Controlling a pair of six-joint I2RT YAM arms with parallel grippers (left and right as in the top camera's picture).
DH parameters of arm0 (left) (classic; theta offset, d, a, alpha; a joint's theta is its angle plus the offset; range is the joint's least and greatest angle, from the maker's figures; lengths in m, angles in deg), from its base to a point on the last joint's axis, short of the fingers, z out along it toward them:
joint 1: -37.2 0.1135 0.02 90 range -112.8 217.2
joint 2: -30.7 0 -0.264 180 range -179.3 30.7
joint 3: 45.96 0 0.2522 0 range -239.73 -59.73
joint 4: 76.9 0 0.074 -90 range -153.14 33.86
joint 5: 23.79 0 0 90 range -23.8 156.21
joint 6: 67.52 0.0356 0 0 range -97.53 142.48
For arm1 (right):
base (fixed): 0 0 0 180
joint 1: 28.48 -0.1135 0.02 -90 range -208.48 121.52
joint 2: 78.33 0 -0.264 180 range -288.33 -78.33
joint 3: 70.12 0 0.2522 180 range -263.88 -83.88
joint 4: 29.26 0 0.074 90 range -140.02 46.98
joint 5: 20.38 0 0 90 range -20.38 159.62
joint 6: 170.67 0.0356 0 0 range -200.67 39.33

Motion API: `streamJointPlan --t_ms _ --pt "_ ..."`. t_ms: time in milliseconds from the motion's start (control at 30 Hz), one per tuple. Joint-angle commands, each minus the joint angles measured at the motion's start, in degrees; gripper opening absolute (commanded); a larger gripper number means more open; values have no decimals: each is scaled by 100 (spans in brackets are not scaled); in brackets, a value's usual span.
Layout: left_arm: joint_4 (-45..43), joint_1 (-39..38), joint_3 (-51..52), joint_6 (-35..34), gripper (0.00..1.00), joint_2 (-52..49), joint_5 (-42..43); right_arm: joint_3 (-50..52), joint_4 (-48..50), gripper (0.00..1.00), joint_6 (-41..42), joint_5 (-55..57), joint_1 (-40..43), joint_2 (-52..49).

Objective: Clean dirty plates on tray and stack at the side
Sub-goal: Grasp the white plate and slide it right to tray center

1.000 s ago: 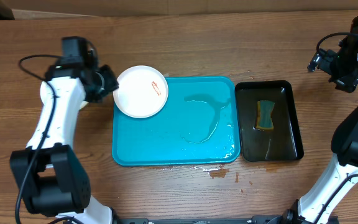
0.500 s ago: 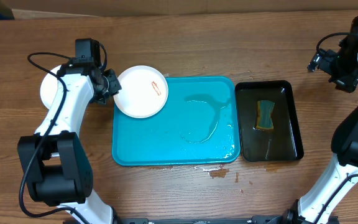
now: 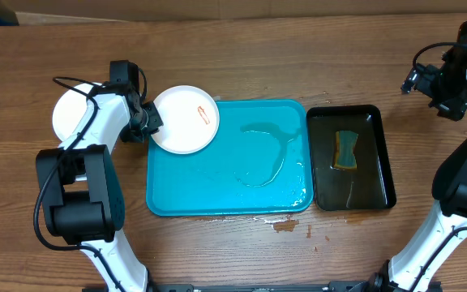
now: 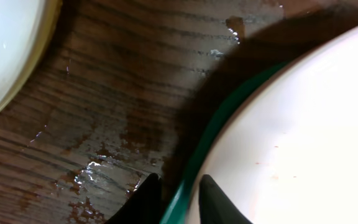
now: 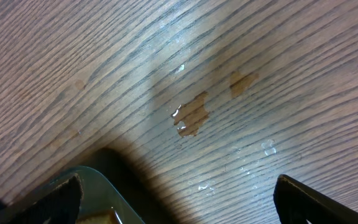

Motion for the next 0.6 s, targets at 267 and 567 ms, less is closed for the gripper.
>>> streamJointPlan --t_ms 267,567 --pt "654 -240 24 282 4 -17 966 -70 13 100 20 -31 4 140" --pt "1217 -1117 24 439 4 -17 896 -70 13 100 17 -31 4 140"
